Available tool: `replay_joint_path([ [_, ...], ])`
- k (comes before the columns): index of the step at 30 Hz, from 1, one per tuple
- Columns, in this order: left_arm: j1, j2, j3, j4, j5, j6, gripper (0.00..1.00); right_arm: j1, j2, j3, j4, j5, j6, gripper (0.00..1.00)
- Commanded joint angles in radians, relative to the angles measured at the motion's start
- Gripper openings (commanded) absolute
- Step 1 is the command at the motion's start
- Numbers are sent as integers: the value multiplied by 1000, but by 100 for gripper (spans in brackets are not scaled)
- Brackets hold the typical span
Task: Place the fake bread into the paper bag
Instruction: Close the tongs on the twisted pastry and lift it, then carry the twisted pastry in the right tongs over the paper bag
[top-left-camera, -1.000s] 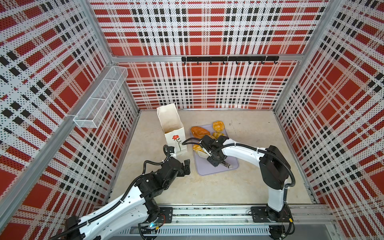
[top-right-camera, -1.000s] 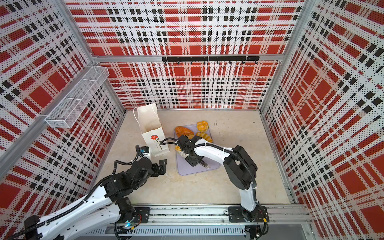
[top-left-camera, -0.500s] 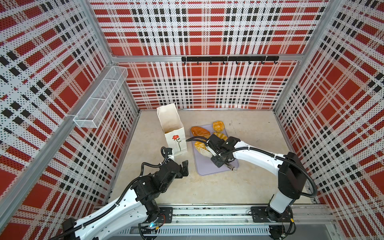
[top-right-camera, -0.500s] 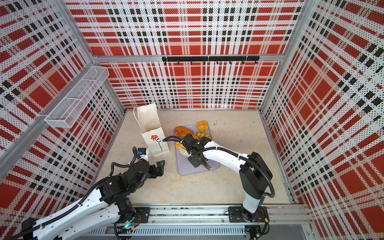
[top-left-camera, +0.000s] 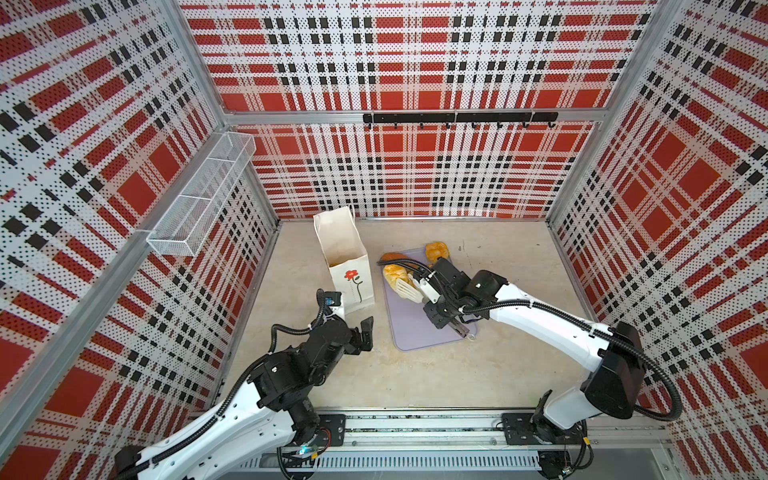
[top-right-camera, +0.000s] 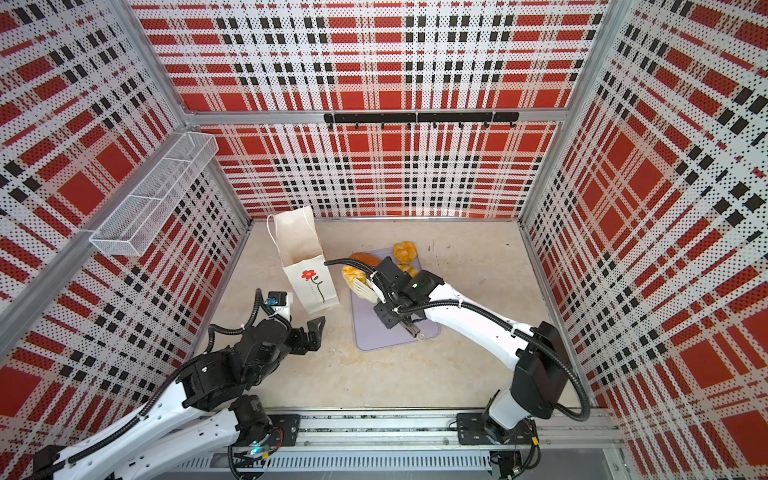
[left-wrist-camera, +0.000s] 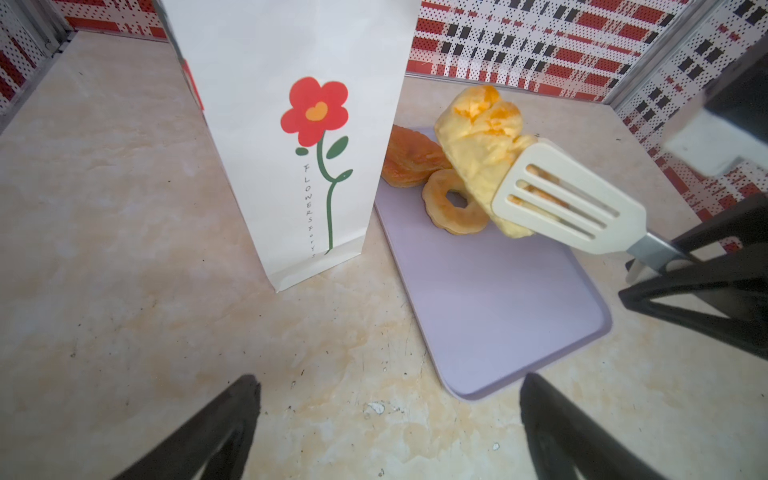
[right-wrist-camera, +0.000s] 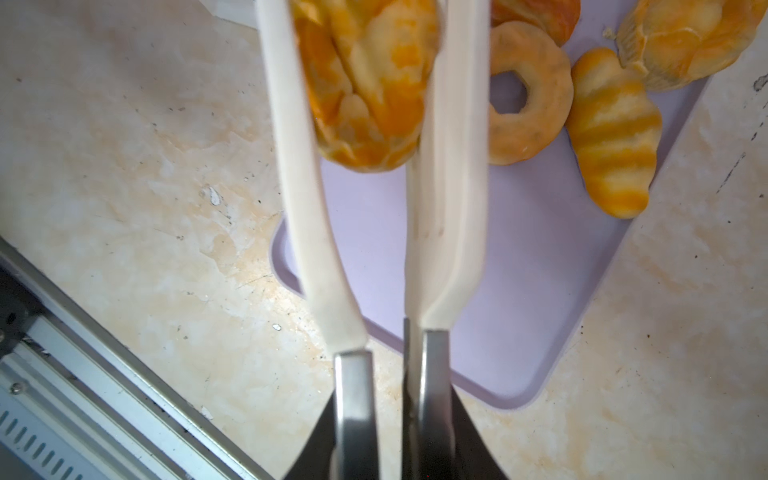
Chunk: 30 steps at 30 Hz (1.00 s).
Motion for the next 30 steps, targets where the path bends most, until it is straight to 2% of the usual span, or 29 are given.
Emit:
replay_joint_path([
  [1, 8, -12, 38, -32, -21, 49, 99, 13, -53, 66, 65, -26, 18, 28],
  [16, 13, -54, 66, -78, -57, 79, 99, 63, -68, 214, 64, -38, 3, 29],
  [30, 25, -95, 66, -126, -84, 73, 99, 100, 100, 445, 73, -89, -42, 30],
])
